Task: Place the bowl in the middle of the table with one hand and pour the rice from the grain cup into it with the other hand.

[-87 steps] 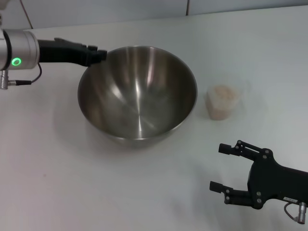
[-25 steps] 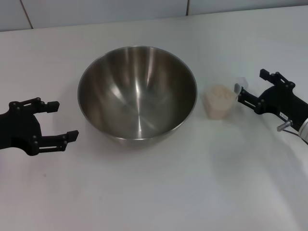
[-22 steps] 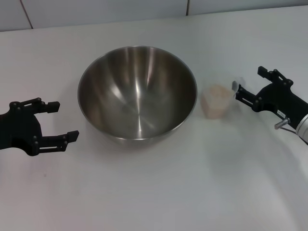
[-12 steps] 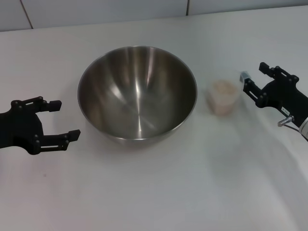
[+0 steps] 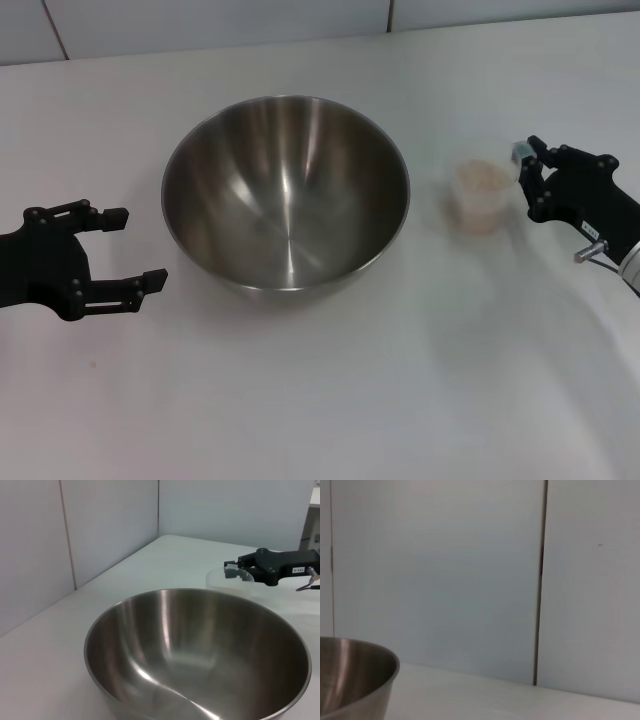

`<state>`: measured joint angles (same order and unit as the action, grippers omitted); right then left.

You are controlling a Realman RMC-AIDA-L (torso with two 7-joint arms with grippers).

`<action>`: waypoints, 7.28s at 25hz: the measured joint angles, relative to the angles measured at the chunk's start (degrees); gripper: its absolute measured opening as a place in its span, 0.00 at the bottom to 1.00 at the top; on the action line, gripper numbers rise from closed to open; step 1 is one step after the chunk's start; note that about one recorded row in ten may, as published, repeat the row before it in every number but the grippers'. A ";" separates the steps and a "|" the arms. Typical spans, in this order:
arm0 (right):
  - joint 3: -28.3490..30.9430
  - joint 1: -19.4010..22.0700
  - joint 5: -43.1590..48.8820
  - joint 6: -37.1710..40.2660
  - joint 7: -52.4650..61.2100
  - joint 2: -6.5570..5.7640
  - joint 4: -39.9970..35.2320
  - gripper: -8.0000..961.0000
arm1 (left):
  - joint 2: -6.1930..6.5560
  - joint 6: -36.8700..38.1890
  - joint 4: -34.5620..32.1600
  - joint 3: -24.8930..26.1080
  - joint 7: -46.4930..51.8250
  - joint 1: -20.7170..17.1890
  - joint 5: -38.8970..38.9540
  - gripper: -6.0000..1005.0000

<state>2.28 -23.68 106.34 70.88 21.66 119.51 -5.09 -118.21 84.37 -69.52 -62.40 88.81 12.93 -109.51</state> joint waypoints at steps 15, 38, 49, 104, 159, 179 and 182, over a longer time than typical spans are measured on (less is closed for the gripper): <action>10.27 0.40 -0.18 18.49 -2.00 -0.13 0.08 0.02 | 0.00 0.16 0.00 -0.13 -0.02 0.10 -0.15 0.86; 10.63 -7.42 5.02 11.72 -108.03 0.26 27.23 0.02 | -0.03 0.62 -0.01 -0.91 0.27 1.98 -0.39 0.86; 10.64 -6.89 9.75 5.27 -139.01 0.38 29.35 0.02 | -0.13 0.72 0.00 -0.90 0.31 2.10 -0.62 0.86; 30.81 3.35 5.85 5.41 -30.01 -0.13 26.93 0.02 | -0.18 1.06 -0.43 -1.58 0.17 2.73 -0.43 0.86; 20.27 7.27 10.06 -0.28 -15.45 -0.49 18.10 0.83 | -0.17 1.07 0.00 -3.16 0.31 3.87 -0.62 0.86; -27.14 -5.03 15.22 37.48 64.45 -0.15 -55.67 0.86 | -0.25 0.92 0.00 -3.16 0.29 4.43 -0.60 0.86; -36.31 -5.22 16.62 33.07 70.49 -0.07 -60.47 0.85 | -0.26 0.93 0.00 -3.16 0.30 4.49 -0.60 0.86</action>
<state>-34.03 -28.91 122.96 103.95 92.15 119.45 -65.57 -118.47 85.30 -69.52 -65.56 89.11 17.41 -110.11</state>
